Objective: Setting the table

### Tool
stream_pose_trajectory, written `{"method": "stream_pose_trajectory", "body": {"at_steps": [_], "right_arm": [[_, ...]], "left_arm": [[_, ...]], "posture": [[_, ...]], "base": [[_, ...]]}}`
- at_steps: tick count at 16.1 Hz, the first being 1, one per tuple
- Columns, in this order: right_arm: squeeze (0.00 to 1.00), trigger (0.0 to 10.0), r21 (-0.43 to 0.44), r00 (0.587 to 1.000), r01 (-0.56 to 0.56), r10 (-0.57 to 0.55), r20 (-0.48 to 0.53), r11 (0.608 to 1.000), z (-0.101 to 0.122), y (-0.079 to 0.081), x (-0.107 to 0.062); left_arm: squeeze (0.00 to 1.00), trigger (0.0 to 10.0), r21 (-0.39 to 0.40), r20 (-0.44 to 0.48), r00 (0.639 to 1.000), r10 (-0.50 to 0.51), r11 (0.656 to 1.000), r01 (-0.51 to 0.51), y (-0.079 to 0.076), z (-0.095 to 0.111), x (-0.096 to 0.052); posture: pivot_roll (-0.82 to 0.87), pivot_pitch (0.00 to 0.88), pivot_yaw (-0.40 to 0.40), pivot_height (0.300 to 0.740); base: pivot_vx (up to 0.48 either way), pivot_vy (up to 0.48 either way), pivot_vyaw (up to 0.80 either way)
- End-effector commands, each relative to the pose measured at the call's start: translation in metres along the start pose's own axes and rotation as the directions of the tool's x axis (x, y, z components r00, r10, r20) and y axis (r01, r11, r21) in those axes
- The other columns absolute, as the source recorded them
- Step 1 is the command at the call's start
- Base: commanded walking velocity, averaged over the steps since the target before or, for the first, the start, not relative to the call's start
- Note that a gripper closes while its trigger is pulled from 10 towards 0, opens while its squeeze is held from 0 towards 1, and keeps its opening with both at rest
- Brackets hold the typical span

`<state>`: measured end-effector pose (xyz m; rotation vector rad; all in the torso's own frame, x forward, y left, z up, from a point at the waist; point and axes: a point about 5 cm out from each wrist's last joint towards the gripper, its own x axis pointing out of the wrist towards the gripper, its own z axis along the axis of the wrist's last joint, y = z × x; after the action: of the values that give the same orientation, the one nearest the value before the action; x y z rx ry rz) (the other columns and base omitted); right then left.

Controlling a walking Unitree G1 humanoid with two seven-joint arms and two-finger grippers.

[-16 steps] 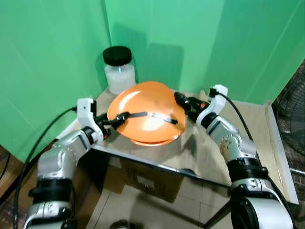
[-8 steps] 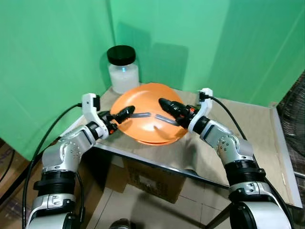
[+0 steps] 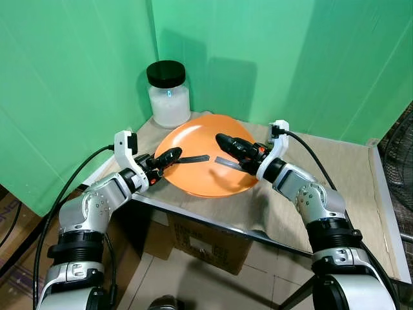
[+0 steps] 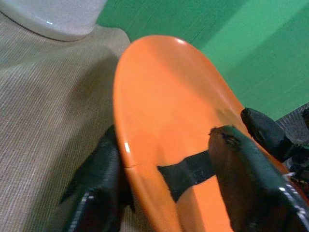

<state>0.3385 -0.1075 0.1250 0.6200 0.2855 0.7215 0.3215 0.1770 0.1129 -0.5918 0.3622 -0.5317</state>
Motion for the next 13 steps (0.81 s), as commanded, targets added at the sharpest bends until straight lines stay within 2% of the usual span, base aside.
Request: {"method": "stream_pose_trajectory", "body": {"at_steps": [1,3,8,10,12,13], "right_arm": [[0.00,10.0,-0.002,1.000,-0.017,0.017,0.017,1.000,0.004,0.002,-0.001],[0.00,10.0,-0.005,0.999,-0.023,0.024,0.023,1.000,0.005,0.003,-0.001],[0.00,10.0,-0.045,0.995,-0.073,0.075,0.064,0.996,0.014,0.009,-0.002],[0.00,10.0,-0.073,0.990,-0.084,0.092,0.105,0.994,0.025,0.011,-0.005],[0.00,10.0,-0.091,0.981,-0.025,0.042,0.192,0.996,0.044,0.004,-0.011],[0.00,10.0,-0.090,0.979,-0.017,0.035,0.200,0.996,0.046,0.003,-0.012]], "left_arm": [[0.00,0.0,-0.013,0.004,1.000,-0.013,1.000,0.013,-0.004,0.006,0.003],[0.00,0.0,-0.024,-0.016,1.000,-0.013,1.000,0.013,-0.003,0.003,0.003],[0.00,0.0,-0.069,0.017,1.000,0.013,0.998,-0.012,0.001,0.009,0.002],[0.00,0.0,-0.089,0.033,0.999,0.023,0.996,-0.020,0.003,0.012,0.002],[0.00,0.0,-0.112,0.064,0.998,0.021,0.994,-0.014,0.002,0.017,0.002],[0.00,0.0,-0.114,0.068,0.998,0.021,0.993,-0.013,0.002,0.017,0.002]], "posture": [[0.01,0.000,0.058,0.740],[0.01,0.000,0.057,0.740],[0.01,0.000,0.053,0.740],[0.01,0.000,0.052,0.740],[0.00,0.000,0.050,0.740],[0.00,0.000,0.052,0.740]], "base": [[0.000,0.000,0.00],[0.000,0.000,0.00],[0.000,0.000,0.00],[0.000,0.000,0.00],[0.000,0.000,0.00],[0.000,0.000,0.00]]}}
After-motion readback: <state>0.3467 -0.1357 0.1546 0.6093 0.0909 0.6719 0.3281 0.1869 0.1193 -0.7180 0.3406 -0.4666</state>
